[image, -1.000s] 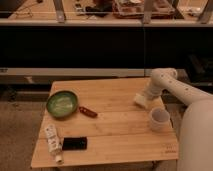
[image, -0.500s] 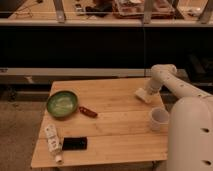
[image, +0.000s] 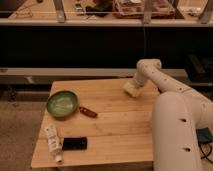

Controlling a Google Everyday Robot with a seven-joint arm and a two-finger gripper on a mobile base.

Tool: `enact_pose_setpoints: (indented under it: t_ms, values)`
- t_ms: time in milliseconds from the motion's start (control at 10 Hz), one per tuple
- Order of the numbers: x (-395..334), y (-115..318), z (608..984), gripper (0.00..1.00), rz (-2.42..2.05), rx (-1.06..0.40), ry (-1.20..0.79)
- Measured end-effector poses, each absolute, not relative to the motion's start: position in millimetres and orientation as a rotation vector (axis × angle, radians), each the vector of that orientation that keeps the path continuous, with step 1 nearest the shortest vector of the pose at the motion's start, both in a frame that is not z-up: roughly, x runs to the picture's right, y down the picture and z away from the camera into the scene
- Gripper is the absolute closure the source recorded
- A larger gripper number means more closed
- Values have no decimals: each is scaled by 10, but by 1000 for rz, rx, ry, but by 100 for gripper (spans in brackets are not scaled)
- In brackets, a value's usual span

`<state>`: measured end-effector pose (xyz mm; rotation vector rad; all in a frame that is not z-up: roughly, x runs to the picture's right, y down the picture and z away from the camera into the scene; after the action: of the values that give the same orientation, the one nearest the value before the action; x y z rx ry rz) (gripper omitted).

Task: Wipe the white sponge on the table

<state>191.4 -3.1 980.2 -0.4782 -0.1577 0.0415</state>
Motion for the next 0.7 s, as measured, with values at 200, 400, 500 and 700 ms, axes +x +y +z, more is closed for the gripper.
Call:
enact_pose_setpoints:
  t_ms: [200, 400, 500, 700]
  values:
    - [1620, 22, 9695, 50, -18, -484, -214]
    - [1511, 132, 9430, 50, -73, -480, -269]
    - [1586, 177, 9252, 50, -87, -468, -280]
    - [1808, 295, 9065, 50, -88, -466, -271]
